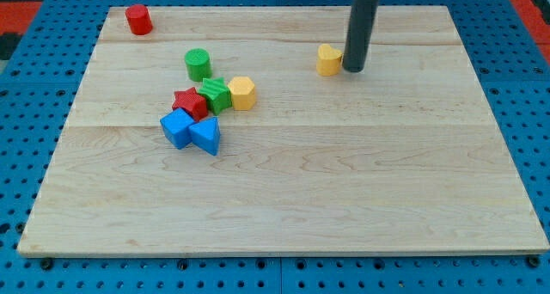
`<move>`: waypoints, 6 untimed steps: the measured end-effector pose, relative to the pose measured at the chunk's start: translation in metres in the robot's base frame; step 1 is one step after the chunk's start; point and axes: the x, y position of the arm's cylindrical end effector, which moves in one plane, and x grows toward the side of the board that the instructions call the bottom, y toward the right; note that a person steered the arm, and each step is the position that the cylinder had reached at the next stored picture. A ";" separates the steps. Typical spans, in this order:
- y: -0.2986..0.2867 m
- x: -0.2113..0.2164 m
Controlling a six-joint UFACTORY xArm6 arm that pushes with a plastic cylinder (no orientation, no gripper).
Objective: Move yellow heart towards top centre
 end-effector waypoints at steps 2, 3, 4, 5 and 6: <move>-0.009 0.006; -0.056 0.026; -0.095 0.024; -0.117 -0.030; -0.092 -0.001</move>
